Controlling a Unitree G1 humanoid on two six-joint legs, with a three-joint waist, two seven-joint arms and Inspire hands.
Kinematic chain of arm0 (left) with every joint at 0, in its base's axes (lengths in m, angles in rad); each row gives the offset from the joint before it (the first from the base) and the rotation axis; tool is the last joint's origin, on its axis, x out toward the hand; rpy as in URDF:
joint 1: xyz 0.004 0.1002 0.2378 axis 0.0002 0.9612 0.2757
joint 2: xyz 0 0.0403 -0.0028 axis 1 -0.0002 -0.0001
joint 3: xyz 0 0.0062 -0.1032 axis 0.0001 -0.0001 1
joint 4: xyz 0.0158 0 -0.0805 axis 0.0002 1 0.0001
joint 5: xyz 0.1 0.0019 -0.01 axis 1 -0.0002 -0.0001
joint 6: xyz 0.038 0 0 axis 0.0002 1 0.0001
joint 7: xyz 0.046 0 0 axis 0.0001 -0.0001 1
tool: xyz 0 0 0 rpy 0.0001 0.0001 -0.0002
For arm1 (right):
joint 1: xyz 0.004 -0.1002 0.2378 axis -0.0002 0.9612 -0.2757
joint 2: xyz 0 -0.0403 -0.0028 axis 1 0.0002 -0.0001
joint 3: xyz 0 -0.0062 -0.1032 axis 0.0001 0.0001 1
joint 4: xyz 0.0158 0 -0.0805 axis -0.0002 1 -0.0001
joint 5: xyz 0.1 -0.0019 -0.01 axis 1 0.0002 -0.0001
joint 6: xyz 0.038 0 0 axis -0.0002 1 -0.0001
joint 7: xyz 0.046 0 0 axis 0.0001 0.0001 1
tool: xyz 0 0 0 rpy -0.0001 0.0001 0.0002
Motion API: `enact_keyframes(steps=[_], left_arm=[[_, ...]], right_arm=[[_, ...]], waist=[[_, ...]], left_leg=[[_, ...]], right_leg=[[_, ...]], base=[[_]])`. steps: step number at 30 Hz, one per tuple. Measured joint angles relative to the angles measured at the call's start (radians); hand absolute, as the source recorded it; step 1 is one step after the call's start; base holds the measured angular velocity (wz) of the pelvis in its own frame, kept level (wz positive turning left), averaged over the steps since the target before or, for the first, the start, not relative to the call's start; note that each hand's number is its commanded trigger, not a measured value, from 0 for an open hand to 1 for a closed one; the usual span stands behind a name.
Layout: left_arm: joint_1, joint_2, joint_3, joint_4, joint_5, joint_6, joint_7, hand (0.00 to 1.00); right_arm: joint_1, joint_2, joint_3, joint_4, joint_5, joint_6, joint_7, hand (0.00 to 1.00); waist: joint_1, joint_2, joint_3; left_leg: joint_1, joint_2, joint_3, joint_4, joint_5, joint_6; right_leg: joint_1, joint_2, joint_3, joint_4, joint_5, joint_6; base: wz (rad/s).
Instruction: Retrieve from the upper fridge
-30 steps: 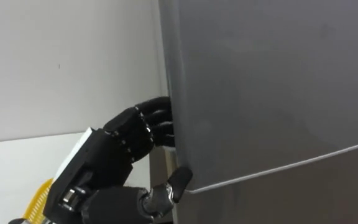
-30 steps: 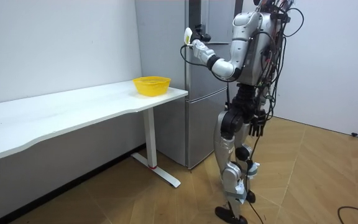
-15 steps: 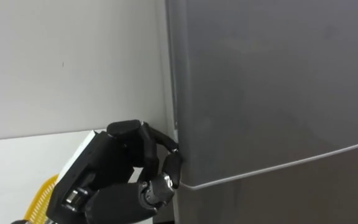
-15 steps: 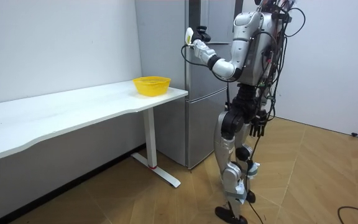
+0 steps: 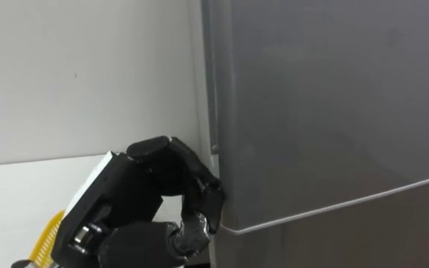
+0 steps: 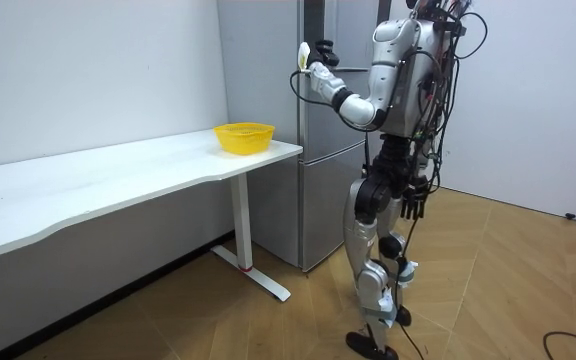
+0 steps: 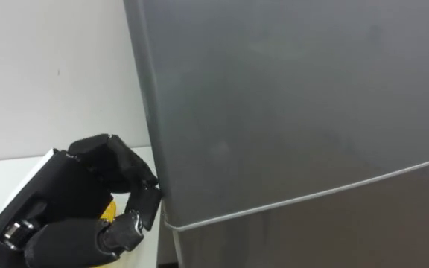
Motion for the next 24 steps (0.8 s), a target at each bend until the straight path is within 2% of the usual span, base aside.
enact_keyframes(steps=[5, 11, 16, 24], left_arm=[[0.0, 0.007, -0.009, -0.001, -0.039, 0.0, -0.006, 0.0], [-0.007, 0.009, -0.023, -0.021, -0.063, 0.0, -0.025, 0.0], [-0.024, 0.009, -0.07, -0.036, -0.105, -0.001, -0.028, 0.0], [-0.063, 0.032, -0.128, -0.043, -0.16, -0.007, -0.093, 0.0]], right_arm=[[-0.002, 0.0, 0.02, 0.002, -0.003, -0.005, 0.001, 0.0], [0.002, 0.0, 0.019, 0.002, -0.002, -0.006, 0.003, 0.0], [0.002, 0.0, 0.019, 0.007, 0.001, -0.008, -0.022, 0.0], [0.002, 0.0, 0.028, 0.006, 0.004, -0.02, -0.033, 0.0]], waist=[[-0.001, -0.002, 0.0027], [-0.004, 0.002, -0.0007], [-0.005, 0.007, -0.0033], [-0.018, 0.011, 0.0004]], left_leg=[[0.012, 0.0, 0.007, 0.001, 0.0, 0.0], [0.005, 0.0, 0.013, 0.003, 0.0, 0.0], [0.006, 0.0, 0.028, 0.005, 0.0, 0.0], [0.012, 0.0, 0.042, 0.005, 0.0, 0.0]], right_leg=[[0.005, 0.0, 0.003, -0.001, 0.0, 0.0], [-0.011, 0.0, 0.012, 0.002, 0.0, 0.0], [-0.014, 0.001, 0.025, 0.003, 0.003, 0.002], [-0.013, 0.0, 0.032, 0.003, 0.005, 0.003]], base=[[-0.01], [-0.03], [-0.08], [-0.05]])
